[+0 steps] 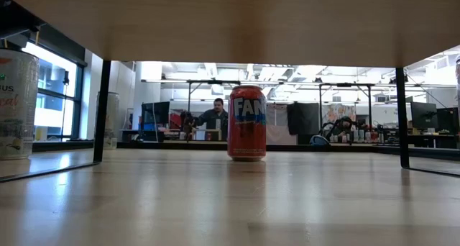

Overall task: Place canned beverage on shelf
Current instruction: Put the middle right white yellow soda can on the shelf

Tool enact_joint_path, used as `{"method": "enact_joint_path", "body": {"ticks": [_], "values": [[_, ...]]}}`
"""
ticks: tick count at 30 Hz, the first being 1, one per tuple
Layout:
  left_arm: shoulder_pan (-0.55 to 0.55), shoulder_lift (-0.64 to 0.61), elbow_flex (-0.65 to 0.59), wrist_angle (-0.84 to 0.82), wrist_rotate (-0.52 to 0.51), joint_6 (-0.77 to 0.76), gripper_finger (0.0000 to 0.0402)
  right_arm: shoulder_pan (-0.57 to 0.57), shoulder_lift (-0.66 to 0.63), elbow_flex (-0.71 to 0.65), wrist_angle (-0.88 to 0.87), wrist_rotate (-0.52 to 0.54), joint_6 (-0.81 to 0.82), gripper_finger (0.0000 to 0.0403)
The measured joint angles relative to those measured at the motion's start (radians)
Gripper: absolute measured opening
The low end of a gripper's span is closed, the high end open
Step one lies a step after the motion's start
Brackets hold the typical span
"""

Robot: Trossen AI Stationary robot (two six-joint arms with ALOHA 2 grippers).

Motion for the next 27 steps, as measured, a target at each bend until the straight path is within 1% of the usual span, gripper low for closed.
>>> {"method": "enact_joint_path", "body": {"ticks": [4,9,17,21,27], "values": [[0.0,0.0,0.0,-0.022,0.0,-0.032,0.0209,0.001,-0.052,-0.029,-0.047,0.059,0.105,0.0364],[0.0,0.0,0.0,-0.038,0.0,-0.042,0.0209,0.001,-0.155,-0.101,-0.044,0.083,0.2,0.0364],[0.0,0.0,0.0,-0.044,0.0,-0.05,0.0209,0.001,-0.33,-0.29,-0.044,0.115,0.289,0.0364],[0.0,0.0,0.0,-0.045,0.0,-0.05,0.0209,0.0,-0.408,-0.395,-0.045,0.123,0.365,0.0364],[0.0,0.0,0.0,-0.046,0.0,-0.05,0.0209,0.0,-0.495,-0.535,-0.045,0.123,0.474,0.0364]]}}
